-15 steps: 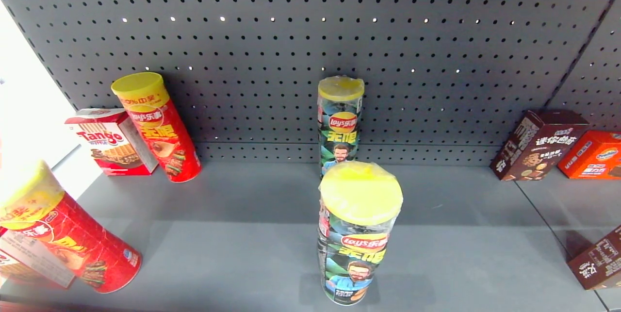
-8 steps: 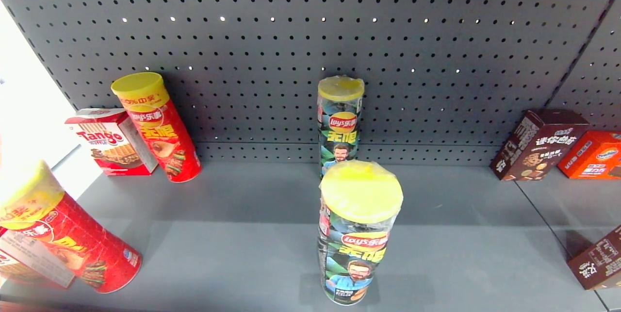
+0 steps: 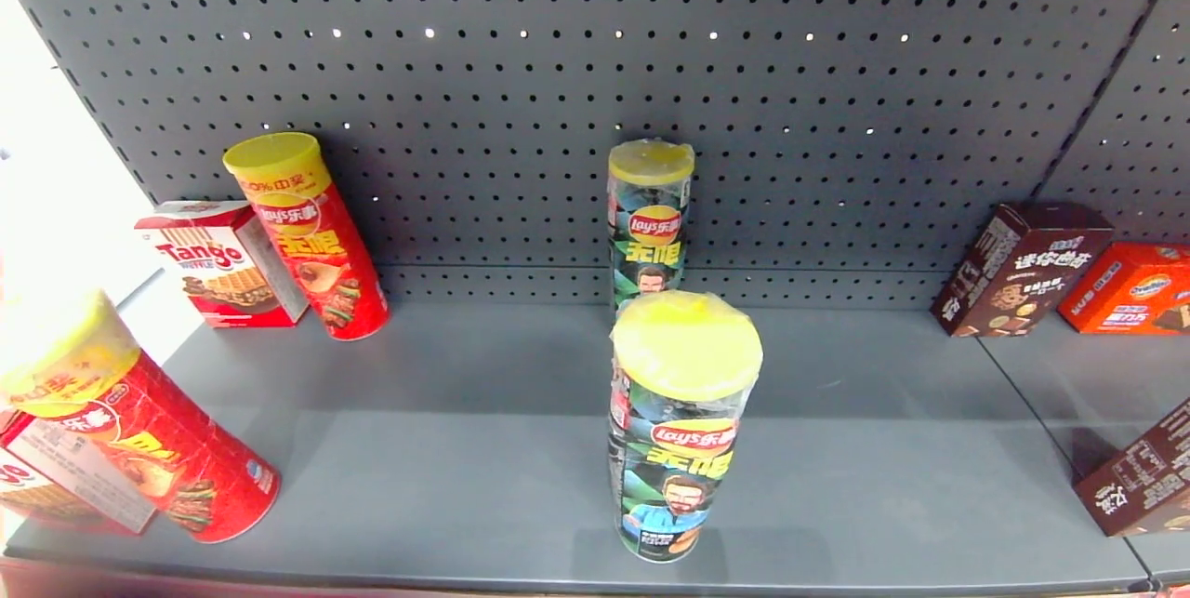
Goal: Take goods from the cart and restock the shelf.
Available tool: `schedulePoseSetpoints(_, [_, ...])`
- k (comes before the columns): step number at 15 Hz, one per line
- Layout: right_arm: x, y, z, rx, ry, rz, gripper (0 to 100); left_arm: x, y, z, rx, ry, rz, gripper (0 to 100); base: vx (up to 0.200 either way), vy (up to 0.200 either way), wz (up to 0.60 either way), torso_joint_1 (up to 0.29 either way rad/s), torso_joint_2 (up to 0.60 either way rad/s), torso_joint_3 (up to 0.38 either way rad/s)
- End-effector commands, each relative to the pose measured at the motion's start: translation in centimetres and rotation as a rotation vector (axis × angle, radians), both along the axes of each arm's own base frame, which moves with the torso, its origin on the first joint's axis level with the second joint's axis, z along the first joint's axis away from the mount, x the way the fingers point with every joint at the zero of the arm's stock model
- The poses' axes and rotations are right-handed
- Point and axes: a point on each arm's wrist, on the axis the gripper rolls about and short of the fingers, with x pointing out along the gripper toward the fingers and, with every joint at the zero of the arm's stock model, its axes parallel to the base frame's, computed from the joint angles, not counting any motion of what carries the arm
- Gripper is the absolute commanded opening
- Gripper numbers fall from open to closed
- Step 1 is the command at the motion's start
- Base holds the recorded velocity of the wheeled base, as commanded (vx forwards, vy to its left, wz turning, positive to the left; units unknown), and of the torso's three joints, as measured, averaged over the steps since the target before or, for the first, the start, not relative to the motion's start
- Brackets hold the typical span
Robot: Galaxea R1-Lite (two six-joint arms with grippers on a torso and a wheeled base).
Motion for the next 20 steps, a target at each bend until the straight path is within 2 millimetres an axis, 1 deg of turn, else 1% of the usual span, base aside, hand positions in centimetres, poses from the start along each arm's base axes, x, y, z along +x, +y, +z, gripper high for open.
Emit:
schedulePoseSetpoints(1, [0.01,0.0,0.0,0.0,0.002,0.002,100,0.0,0.0,0.0,-0.001,0.0,-0.001,100,0.0,0.0,0.0,0.0,0.0,0.0])
schedulePoseSetpoints(4, [0.01,0.01,0.0,0.0,0.002,0.007,100,0.0,0.0,0.0,-0.002,0.001,0.0,100,0.0,0.0,0.0,0.0,0.0,0.0])
schedulePoseSetpoints(6, [0.01,0.01,0.0,-0.002,0.002,0.007,100,0.0,0.0,0.0,-0.002,0.001,0.0,100,0.0,0.0,-0.6,0.0,0.0,0.0])
schedulePoseSetpoints(16, [0.01,0.01,0.0,-0.002,0.002,0.008,100,0.0,0.0,0.0,-0.004,0.001,0.003,100,0.0,0.0,0.0,0.0,0.0,0.0])
schedulePoseSetpoints(18, [0.01,0.01,0.0,-0.002,0.002,0.008,100,0.0,0.01,0.0,-0.005,0.001,0.005,100,0.0,0.2,0.0,0.0,0.0,0.002])
schedulePoseSetpoints(20, [0.01,0.01,0.0,-0.002,0.002,0.008,100,0.0,0.01,0.0,-0.005,0.001,0.005,100,0.0,0.0,0.0,0.0,0.0,0.0])
